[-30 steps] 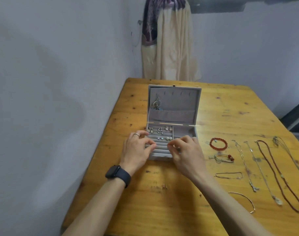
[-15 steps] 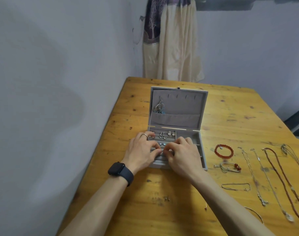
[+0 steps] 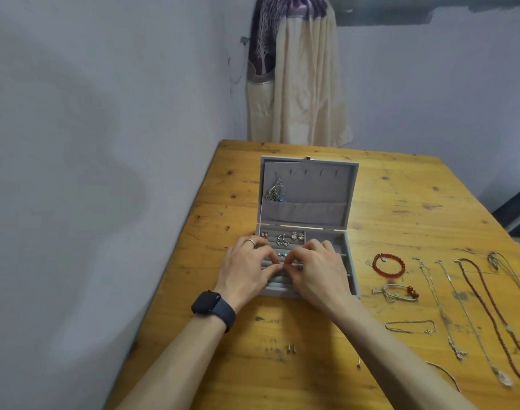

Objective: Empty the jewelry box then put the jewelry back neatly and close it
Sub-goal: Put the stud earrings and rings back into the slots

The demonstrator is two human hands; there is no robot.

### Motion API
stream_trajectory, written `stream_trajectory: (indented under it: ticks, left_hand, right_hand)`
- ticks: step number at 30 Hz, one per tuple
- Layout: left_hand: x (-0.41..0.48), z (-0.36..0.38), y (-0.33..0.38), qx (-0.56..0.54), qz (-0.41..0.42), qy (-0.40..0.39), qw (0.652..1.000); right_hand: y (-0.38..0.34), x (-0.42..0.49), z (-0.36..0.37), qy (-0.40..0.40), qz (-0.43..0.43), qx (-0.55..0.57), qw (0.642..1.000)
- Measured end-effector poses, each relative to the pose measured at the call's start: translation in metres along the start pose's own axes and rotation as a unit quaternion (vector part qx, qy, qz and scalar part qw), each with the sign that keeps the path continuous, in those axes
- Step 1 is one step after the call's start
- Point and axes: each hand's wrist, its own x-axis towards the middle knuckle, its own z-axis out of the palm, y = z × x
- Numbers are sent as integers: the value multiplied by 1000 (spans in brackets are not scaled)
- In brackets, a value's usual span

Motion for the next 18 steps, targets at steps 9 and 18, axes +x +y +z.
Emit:
stream_trajectory:
  ticks: [9,18]
  left_hand:
    - [-22,16,-12,-31,23,90,995]
    - [-35,13,-14,-2,77,75,994]
  right_hand:
    - [8,-24,7,84,-15,19,996]
    - [8,-41,19,97,-48,-28,994]
